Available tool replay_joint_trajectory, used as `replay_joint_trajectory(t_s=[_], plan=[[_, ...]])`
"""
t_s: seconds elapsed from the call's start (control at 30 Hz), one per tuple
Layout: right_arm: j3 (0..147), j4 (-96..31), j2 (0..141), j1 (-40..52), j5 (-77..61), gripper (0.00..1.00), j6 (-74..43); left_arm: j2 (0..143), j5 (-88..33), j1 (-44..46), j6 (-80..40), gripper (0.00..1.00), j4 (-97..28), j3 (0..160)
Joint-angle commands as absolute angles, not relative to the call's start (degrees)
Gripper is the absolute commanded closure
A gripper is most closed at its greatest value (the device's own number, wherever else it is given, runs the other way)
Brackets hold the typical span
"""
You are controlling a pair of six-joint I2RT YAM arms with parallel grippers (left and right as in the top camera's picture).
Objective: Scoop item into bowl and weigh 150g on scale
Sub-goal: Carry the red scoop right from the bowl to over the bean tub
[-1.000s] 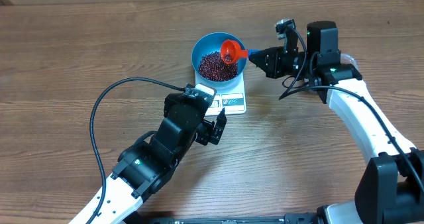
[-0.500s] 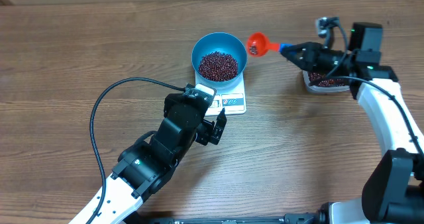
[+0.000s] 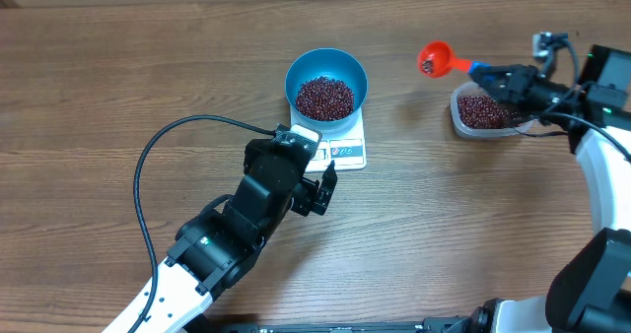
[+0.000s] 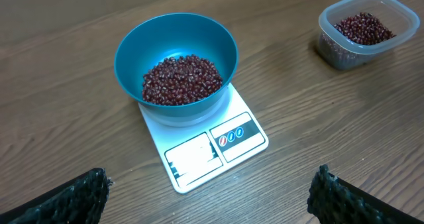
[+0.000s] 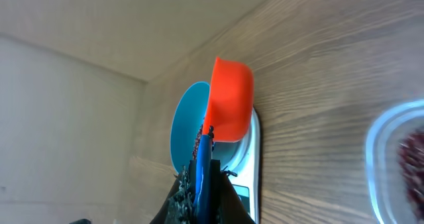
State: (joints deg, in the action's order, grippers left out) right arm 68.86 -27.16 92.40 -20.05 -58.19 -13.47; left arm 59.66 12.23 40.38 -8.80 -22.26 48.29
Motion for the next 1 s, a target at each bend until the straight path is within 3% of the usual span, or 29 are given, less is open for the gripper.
replay_joint_trajectory(t_s=[0.0,0.43,0.97], plan=[[68.8,-28.9,90.7,-22.8,-59.7,0.96,-11.7,58.7,12.6,40.1,-8.7,0.00,-22.0,48.6],[68.8,-34.7,90.7,-30.0,-59.4,0.96,-3.8,58.7,12.6,40.1,-7.7,0.00,-21.6,48.6],[70.5,-42.6,88.5,-30.6,-44.0,0.96,10.5,58.7,12.6,40.1,-7.7,0.01,-21.6,48.6]])
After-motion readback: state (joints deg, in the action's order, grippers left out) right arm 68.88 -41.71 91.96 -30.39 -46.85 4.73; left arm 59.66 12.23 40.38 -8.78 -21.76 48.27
